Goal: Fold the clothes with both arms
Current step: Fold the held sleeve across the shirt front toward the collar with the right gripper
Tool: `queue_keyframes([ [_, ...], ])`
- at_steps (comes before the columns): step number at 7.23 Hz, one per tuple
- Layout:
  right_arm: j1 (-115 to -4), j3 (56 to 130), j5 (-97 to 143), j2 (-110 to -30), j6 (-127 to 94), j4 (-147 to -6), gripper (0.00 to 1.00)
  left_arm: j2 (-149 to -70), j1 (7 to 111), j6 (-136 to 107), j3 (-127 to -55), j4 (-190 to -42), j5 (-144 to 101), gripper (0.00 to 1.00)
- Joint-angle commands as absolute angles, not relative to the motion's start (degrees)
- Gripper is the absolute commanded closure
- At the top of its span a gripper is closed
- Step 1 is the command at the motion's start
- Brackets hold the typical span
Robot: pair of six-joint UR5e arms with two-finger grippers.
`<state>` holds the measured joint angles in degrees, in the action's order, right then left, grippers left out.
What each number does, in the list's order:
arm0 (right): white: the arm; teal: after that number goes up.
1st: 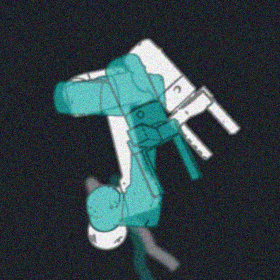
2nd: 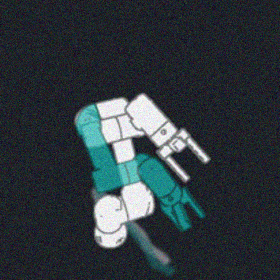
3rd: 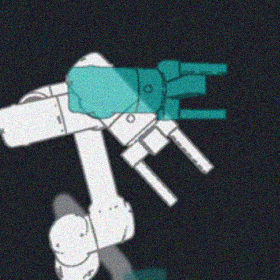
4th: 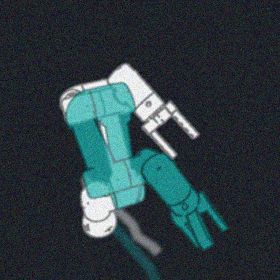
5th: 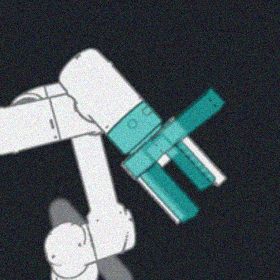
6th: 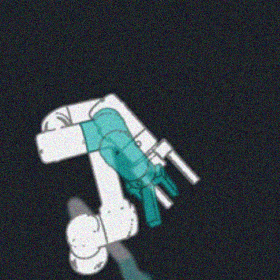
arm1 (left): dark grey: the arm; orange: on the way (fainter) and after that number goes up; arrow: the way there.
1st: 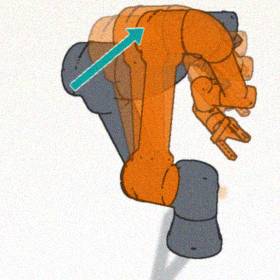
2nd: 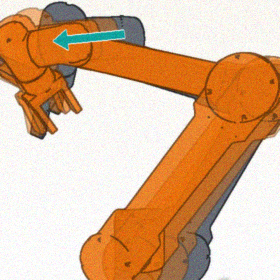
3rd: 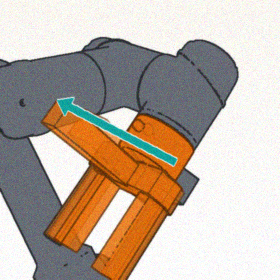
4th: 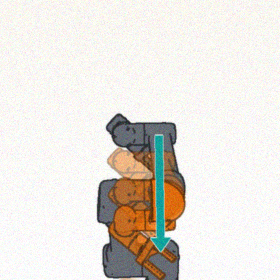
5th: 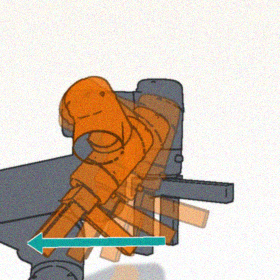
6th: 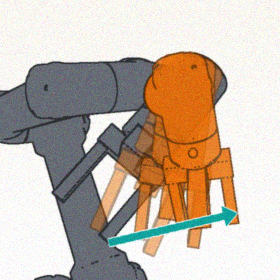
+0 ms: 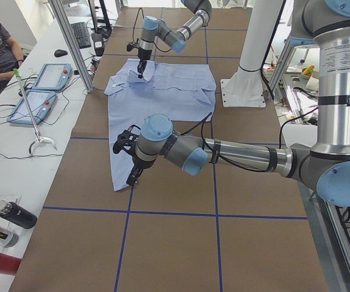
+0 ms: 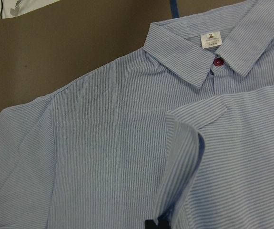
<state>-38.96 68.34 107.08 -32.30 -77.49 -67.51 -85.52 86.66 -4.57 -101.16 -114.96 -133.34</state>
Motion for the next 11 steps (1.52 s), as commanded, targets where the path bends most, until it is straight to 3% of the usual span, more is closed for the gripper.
queue_keyframes([
  [1, -37.97, 67.59, 106.08, -30.77, -77.52, -67.50, 1.00, -85.52, 86.66, -4.57, -101.16, -114.96, -133.33, 0.00],
  [2, -37.88, 65.59, 106.00, -29.20, -77.61, -67.41, 1.00, -85.52, 86.66, -4.57, -101.16, -114.96, -133.33, 0.00],
  [3, -37.71, 64.17, 105.39, -28.14, -77.69, -67.41, 0.85, -85.52, 86.66, -4.57, -101.16, -114.96, -133.42, 0.00],
  [4, -37.36, 63.99, 104.68, -27.78, -77.70, -67.24, 0.23, -85.52, 86.66, -4.48, -101.16, -115.13, -133.42, 0.00],
  [5, -35.79, 63.11, 103.29, -26.90, -80.13, -67.24, 0.15, -86.04, 86.40, -4.57, -101.16, -115.83, -133.42, 0.00],
  [6, -34.73, 63.02, 101.62, -25.76, -83.55, -67.15, 0.02, -87.18, 84.31, -4.83, -100.64, -115.84, -133.68, 0.00],
  [9, -33.31, 63.63, 101.43, -23.12, -97.34, -68.11, 0.01, -95.06, 74.04, -17.37, -97.32, -115.84, -133.33, 0.00],
  [11, -36.19, 69.75, 101.60, -31.32, -97.21, -73.21, 0.01, -99.82, 72.17, -21.15, -86.45, -120.20, -132.89, 0.00],
])
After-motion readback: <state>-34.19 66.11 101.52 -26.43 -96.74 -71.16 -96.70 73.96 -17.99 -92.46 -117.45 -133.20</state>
